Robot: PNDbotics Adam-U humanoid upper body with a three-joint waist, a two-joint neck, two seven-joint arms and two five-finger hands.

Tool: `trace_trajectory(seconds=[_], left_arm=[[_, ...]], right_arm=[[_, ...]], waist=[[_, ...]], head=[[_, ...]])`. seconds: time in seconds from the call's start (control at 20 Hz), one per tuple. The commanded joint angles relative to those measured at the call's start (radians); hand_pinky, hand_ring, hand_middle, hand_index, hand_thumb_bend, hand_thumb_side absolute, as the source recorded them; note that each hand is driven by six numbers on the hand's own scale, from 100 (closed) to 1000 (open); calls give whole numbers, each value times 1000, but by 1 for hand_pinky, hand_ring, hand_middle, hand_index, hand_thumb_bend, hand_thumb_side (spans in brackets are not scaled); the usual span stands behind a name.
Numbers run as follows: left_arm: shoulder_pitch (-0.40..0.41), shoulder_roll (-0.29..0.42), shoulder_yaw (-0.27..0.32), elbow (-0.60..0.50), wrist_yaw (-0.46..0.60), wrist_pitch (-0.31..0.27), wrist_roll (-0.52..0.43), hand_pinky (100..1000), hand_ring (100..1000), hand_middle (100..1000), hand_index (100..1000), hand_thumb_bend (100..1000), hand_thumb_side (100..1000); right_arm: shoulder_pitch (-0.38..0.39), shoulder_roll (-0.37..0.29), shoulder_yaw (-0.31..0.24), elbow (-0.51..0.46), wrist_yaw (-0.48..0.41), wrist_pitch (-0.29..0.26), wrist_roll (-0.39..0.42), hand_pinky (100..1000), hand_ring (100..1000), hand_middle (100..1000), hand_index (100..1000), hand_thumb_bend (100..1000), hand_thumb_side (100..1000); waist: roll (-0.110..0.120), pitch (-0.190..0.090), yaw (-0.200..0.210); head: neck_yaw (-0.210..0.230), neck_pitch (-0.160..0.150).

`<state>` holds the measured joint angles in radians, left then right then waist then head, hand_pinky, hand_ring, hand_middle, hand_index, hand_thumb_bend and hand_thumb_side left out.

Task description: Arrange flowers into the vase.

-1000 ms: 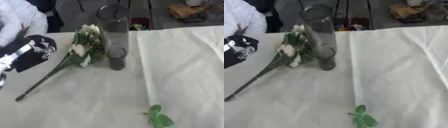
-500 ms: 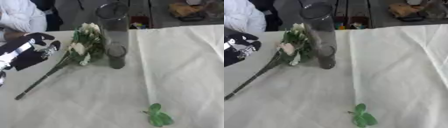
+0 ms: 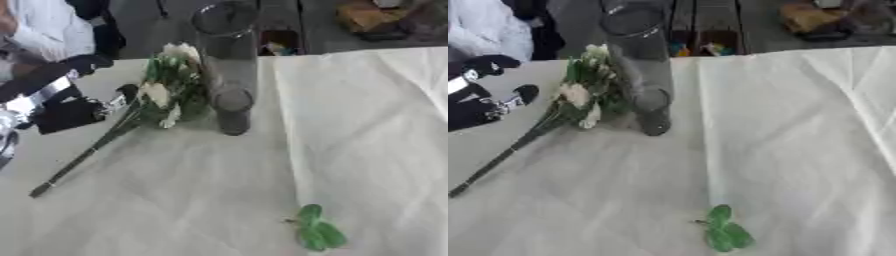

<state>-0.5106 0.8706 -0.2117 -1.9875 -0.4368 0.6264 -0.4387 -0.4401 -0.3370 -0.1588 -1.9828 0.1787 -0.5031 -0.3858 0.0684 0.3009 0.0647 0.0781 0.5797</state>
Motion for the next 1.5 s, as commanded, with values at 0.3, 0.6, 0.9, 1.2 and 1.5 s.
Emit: trace_trajectory(seconds=[0.3, 0.6, 0.9, 1.2, 1.5], left_arm=[[-39, 60, -29, -13, -61, 60, -74, 819, 977, 1000, 1000, 410, 865], [-54, 117, -40, -13, -110, 94, -138, 859, 967, 991, 1000, 463, 824], [-70, 200, -58, -9, -158, 91, -229, 917, 972, 982, 1000, 553, 839], [-117, 220, -89, 34, -134, 92, -317, 914, 982, 976, 1000, 571, 850], [-173, 195, -138, 121, -112, 100, -350, 914, 974, 970, 1000, 555, 821]], right_arm=[[-6, -5, 3, -17, -15, -1, 9, 634, 718, 534, 771, 100, 997], [-3, -7, 4, -17, -15, -1, 11, 636, 719, 533, 771, 100, 997], [0, -11, 8, -17, -17, -1, 17, 636, 719, 530, 769, 100, 995], [3, -12, 11, -17, -19, 1, 20, 638, 721, 528, 768, 100, 992], [5, -12, 14, -17, -20, 6, 22, 639, 722, 525, 767, 100, 989]], waist=[[0, -22, 0], [3, -22, -2], [8, -20, -7], [15, -21, -13], [21, -20, -20]], head=[[7, -14], [6, -22], [8, -31], [12, -34], [15, -37]])
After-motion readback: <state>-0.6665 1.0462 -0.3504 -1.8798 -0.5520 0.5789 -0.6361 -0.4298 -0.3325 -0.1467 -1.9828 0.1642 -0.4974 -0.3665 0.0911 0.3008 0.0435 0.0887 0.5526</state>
